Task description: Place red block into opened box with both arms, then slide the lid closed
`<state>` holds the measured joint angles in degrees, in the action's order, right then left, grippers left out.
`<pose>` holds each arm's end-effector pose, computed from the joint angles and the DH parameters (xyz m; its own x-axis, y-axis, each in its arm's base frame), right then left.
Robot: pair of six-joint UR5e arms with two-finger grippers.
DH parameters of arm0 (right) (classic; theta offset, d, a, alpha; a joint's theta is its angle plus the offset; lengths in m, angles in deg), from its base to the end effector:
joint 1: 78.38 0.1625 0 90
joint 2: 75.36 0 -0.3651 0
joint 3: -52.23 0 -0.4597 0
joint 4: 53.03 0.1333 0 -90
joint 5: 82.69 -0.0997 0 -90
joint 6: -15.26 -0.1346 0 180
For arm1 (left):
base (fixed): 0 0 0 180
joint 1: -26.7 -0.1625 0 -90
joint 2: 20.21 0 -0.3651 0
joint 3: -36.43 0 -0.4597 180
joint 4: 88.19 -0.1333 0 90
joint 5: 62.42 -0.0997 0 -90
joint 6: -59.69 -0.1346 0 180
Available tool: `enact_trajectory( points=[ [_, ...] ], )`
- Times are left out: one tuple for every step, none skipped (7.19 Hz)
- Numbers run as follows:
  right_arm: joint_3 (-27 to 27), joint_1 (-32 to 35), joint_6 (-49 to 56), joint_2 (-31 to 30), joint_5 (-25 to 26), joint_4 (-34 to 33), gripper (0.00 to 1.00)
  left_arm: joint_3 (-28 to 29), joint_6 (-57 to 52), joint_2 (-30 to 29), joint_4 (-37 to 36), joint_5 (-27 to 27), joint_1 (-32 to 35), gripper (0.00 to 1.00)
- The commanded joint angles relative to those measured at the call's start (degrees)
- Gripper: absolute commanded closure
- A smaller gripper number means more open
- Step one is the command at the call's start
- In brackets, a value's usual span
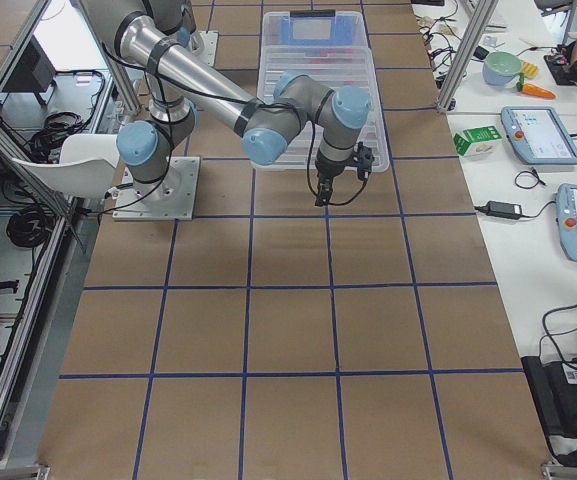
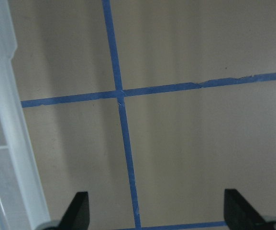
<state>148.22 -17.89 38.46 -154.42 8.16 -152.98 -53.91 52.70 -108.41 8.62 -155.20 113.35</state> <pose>-0.1772 -0.5796 0.2414 -0.9932 0.1110 -0.0343 0.1062 0.9874 0.1175 -0.0953 -0.5413 0.3960 -0.9970 0.0675 -0.0366 0.0636 0.9931 0.0984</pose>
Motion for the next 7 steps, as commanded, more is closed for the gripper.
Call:
enact_trajectory(
  points=[
    [0.1, 4.9, -5.5, 0.0, -0.2, -0.1, 0.00, 0.0, 0.1, 0.0, 0.0, 0.5, -0.3, 0.00],
    [0.1, 7.5, -8.8, 0.0, -0.1, -0.1, 0.00, 0.2, 0.5, 0.0, -0.2, 0.7, -0.3, 0.00],
    [0.1, 9.9, -12.2, 0.1, 0.0, -0.1, 0.01, 0.2, 0.6, 0.0, -0.3, 0.7, -0.2, 0.00],
    [0.0, 12.4, -15.3, 0.1, -0.1, -0.2, 0.02, 0.2, 1.0, -0.2, -0.4, 0.8, -0.2, 0.00],
    [0.0, 14.8, -18.1, 0.4, -0.1, -1.6, 0.02, 0.2, 1.0, -0.2, -0.3, 0.8, -0.2, 0.00],
    [0.0, 16.5, -19.6, 0.5, -0.1, -2.5, 0.02, 0.2, 1.0, -0.1, -0.4, 0.8, -0.2, 0.00],
    [0.0, 18.1, -20.7, 0.5, -0.4, -3.3, 0.01, 0.2, 1.0, -0.1, -0.4, 0.8, -0.2, 0.00]
  ],
)
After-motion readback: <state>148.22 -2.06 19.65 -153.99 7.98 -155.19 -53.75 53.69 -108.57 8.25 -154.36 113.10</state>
